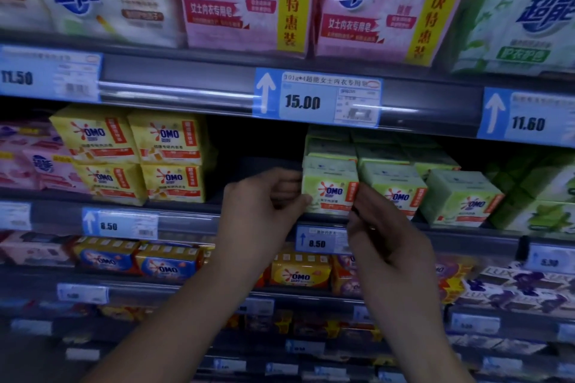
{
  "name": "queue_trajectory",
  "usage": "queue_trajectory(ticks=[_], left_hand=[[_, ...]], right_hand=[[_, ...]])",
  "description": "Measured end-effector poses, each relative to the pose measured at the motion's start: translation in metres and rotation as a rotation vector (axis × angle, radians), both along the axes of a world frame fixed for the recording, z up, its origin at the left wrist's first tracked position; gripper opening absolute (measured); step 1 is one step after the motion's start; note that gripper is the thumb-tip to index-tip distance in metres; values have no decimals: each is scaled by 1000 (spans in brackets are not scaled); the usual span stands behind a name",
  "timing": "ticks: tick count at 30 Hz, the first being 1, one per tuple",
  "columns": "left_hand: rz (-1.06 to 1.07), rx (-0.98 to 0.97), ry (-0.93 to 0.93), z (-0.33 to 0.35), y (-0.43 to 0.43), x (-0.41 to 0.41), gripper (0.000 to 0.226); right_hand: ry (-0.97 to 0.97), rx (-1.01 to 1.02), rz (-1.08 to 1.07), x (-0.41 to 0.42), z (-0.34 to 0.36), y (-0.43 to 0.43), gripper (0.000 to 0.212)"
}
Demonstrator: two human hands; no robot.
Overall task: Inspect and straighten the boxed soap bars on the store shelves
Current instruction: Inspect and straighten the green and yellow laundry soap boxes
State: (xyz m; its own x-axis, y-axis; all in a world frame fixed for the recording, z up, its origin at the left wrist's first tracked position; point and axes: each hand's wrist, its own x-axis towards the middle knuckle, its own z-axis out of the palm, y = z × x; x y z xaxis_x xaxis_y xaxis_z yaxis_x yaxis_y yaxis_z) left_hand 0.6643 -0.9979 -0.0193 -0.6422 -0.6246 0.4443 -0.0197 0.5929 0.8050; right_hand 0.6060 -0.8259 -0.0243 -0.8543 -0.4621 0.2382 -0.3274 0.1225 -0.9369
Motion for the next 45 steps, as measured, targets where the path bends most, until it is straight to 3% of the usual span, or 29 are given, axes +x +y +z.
queue_trajectory(ticks=[6,10,16,20,24,26,29,39,42,45], left_hand=[[-90,20,-8,8,-2,19,21],[-81,41,72,4,-19,60,17],[156,32,298,5,-60,118,24],[210,-10,247,11,-73,129,47],[185,4,195,17,-76,131,59],[187,-7,193,19,-78,131,57],[185,-20,185,19,-79,132,53],[144,24,196,18,-73,132,49],[81,98,228,16,-66,135,39],[-69,301,264,12,-64,140,36]], right_hand=[[139,-81,-183,7,2,-5,38],[255,-241,-257,16,11,-16,29],[252,-203,72,47,19,-78,29],[200,-102,239,52,28,-130,46],[108,-127,268,45,44,-169,51],[85,-137,270,42,48,-178,53],[84,-161,293,36,48,-182,34],[55,-254,266,41,42,-158,35],[50,-270,308,52,38,-134,34],[3,-288,330,63,34,-110,35]])
